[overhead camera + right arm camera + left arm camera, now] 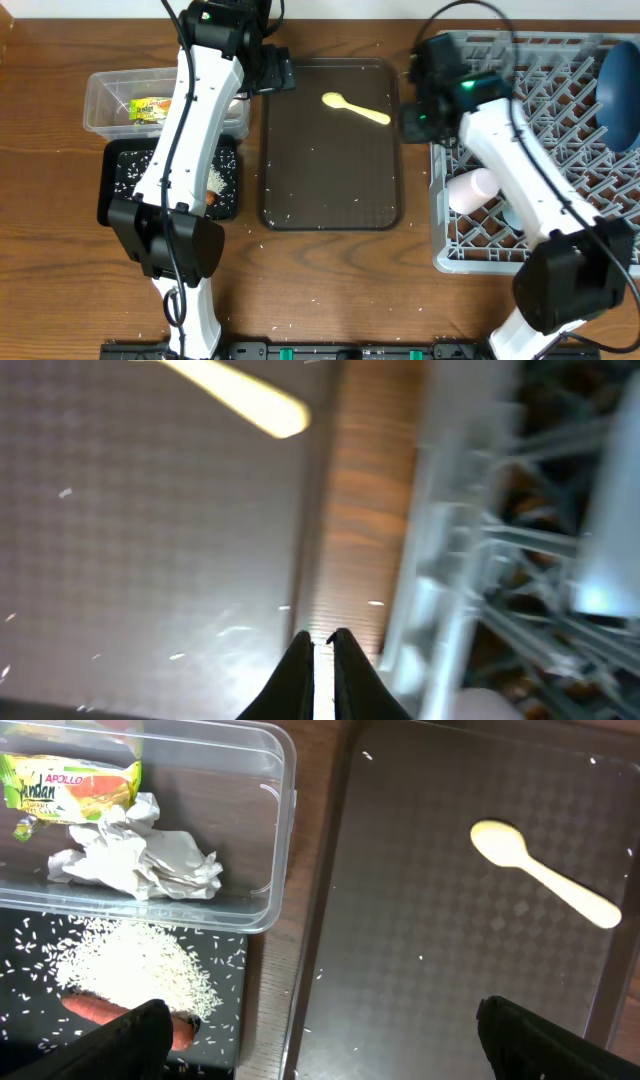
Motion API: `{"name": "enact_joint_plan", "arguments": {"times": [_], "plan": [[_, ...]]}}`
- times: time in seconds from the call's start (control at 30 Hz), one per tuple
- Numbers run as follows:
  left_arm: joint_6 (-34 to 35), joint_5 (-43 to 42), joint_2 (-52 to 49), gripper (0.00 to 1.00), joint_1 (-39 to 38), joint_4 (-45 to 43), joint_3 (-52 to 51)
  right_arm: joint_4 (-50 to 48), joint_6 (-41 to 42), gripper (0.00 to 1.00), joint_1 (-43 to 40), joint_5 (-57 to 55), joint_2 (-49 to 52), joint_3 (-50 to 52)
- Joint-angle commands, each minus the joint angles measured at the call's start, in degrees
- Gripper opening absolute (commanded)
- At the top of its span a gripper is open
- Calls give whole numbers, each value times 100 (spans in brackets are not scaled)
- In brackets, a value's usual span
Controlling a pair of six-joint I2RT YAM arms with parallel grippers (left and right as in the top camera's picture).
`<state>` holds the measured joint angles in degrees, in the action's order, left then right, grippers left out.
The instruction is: Sort waste into correct bins and load items into the dishwasher rack
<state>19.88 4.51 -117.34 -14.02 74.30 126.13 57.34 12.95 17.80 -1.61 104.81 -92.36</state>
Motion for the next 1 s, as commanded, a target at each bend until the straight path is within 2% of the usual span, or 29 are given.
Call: {"name": "enact_joint_plan", "arguments": {"times": [0.0, 0.13, 0.23, 0.33, 0.53, 0.67, 0.97], "plan": [[15, 68, -22, 100, 24, 4, 70, -63, -203, 7, -249, 374, -179, -55], [15, 66, -22, 100, 24, 4, 70, -531, -813, 17, -120, 852, -173, -55], [15, 66, -22, 100, 24, 4, 70, -1051, -1432, 38, 131, 728, -72, -52], [15, 66, -22, 100, 24, 4, 70, -1650, -2044, 54, 358, 601, 195, -52], [15, 66, -22, 100, 24, 4, 70, -3165, -2610, 70, 415, 621, 1145, -52], [15, 66, -22, 100, 24, 4, 70, -4144, -2629, 77, 428, 728, 1834, -52], [15, 66, -22, 100, 24, 4, 70, -5294, -2625, 75, 525, 1154, 2841, -55]]}}
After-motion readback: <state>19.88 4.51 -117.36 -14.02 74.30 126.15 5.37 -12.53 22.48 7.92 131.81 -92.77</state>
